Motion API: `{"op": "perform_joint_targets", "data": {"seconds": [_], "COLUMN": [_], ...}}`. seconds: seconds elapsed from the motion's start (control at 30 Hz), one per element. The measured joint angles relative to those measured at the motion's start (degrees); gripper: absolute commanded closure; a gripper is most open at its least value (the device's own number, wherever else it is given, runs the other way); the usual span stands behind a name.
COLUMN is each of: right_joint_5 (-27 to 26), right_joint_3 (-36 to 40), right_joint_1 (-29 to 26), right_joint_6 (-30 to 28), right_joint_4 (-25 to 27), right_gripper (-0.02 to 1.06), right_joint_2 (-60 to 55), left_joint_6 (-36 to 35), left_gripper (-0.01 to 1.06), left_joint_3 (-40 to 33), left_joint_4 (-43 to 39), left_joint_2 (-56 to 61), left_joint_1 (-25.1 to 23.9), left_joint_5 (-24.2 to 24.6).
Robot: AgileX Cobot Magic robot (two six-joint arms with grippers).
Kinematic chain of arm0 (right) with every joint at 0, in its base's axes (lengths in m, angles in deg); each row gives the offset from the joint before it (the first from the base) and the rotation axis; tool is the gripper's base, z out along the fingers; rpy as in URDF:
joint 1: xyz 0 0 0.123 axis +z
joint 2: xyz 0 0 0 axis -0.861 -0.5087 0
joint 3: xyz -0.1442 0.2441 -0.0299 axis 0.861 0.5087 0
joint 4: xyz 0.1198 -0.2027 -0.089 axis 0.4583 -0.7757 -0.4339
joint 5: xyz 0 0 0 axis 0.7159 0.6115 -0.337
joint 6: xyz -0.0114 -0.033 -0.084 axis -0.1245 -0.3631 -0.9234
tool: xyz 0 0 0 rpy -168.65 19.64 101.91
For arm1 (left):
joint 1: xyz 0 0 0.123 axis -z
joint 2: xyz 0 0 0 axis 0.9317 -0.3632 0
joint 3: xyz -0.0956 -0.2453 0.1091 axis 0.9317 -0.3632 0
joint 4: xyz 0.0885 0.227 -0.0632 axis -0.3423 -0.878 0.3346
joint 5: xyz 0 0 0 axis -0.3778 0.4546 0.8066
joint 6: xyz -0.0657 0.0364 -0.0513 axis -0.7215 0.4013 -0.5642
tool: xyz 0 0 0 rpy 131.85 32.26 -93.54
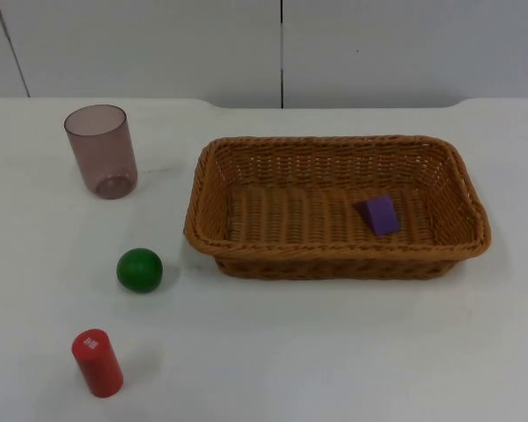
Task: Pick up the basket with the left hand and place the triangular block into the basket with the right hand.
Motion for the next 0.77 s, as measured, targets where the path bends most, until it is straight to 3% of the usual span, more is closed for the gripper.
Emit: {"op": "perform_joint_targets", "data": {"seconds": [0.77], "right_joint_5": [-0.1], "right_joint_3": [0.0], "right_joint_1": [0.0], "right_joint_6": [0.5], "right_joint_4": [-0.1], "right_gripper": [0.0], "right_joint_2": [0.0], "left_joint_6": [-0.1], "left_gripper": [0.0], "left_joint_3": [0.0], "left_joint_4": [0.6], "left_joint_2": [0.0], "left_joint_1": [0.0], "left_joint_5": [0.0]}}
